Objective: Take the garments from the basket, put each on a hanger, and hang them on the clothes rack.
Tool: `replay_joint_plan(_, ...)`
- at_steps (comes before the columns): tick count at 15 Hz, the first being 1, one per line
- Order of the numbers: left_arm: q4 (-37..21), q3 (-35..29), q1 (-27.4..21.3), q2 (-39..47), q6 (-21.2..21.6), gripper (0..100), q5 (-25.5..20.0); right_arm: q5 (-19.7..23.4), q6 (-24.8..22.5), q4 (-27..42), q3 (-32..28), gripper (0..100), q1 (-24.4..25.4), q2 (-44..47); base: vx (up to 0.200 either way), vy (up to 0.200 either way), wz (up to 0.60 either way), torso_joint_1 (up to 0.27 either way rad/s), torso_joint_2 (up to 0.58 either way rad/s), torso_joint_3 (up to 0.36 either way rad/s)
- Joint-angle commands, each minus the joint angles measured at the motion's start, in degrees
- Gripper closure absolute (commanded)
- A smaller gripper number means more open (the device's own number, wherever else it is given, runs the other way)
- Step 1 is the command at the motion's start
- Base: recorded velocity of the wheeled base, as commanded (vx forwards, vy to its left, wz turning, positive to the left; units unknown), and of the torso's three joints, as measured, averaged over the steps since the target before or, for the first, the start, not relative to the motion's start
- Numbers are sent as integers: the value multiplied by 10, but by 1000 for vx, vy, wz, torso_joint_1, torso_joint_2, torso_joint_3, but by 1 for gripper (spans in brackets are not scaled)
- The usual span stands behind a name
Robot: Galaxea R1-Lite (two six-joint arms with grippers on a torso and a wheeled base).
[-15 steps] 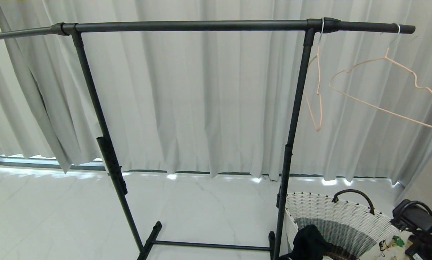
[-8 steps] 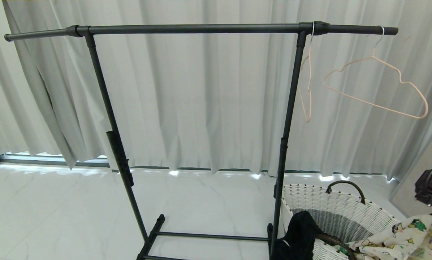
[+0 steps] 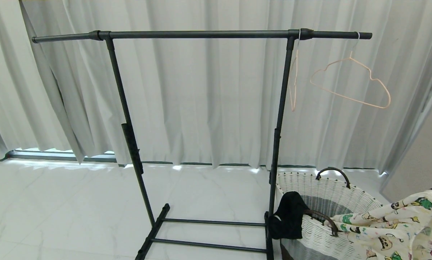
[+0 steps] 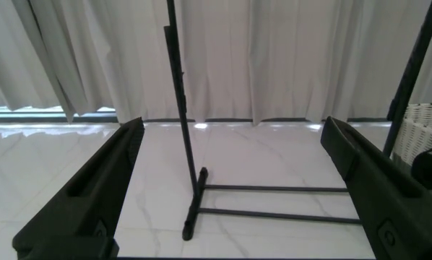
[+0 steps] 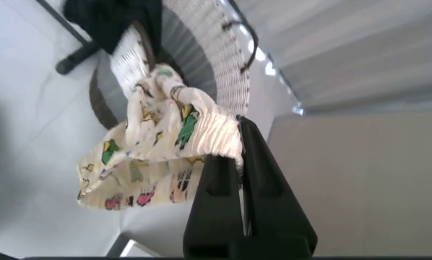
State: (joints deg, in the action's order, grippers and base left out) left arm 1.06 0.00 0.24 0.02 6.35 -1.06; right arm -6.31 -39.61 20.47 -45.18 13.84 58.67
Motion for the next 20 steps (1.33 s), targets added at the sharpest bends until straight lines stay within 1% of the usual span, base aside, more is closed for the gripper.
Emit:
replay_joint_plan(1,0,0,0,1,0,0,0,0,1,41,-59,100,35,19,0,0,0,0,0,0)
replay_joint_plan(2,0,0,0,0,0,0,0,0,2,70,-87,100,44,26,0,0,0,0,0,0)
replay_joint_plan(3,0,0,0,0,-3,0,0,1,12,100,-123,100,64,41,0,0,0,0,0,0)
replay_joint_plan(5,0,0,0,1,-3,0,0,1,51,112,-152,100,106,60,0,0,0,0,0,0)
replay_joint_plan(6,0,0,0,1,6,0,-1,1,96,129,-185,100,157,81,0,0,0,0,0,0)
replay_joint_plan(7,0,0,0,1,2,0,-1,2,125,144,-205,100,188,95,0,0,0,0,0,0)
replay_joint_plan(8,0,0,0,1,-5,0,-1,3,166,153,-225,100,224,111,0,0,0,0,0,0)
replay_joint_plan(10,0,0,0,1,-14,0,0,3,249,153,-250,100,294,143,0,0,0,0,0,0)
replay_joint_plan(11,0,0,0,1,-14,0,0,3,279,150,-255,100,321,154,0,0,0,0,0,0)
replay_joint_plan(12,0,0,0,1,-12,0,0,4,299,146,-257,100,342,166,0,0,0,0,0,0)
replay_joint_plan(14,0,0,0,1,-3,0,-1,4,308,136,-254,100,356,179,0,0,0,0,0,0)
replay_joint_plan(15,2,0,0,0,-8,0,-1,5,310,129,-253,100,363,198,0,0,0,0,0,0)
replay_joint_plan(16,2,0,0,0,-24,0,4,5,311,119,-253,100,375,210,0,0,0,0,0,0)
replay_joint_plan(18,5,0,0,1,-24,0,12,4,342,93,-254,100,413,238,0,0,0,0,0,0)
replay_joint_plan(19,7,-18,0,0,-22,0,4,3,355,79,-254,100,423,248,0,0,0,0,0,0)
replay_joint_plan(20,6,-76,-2,32,-27,0,-38,2,371,48,-254,100,440,267,0,0,0,0,0,0)
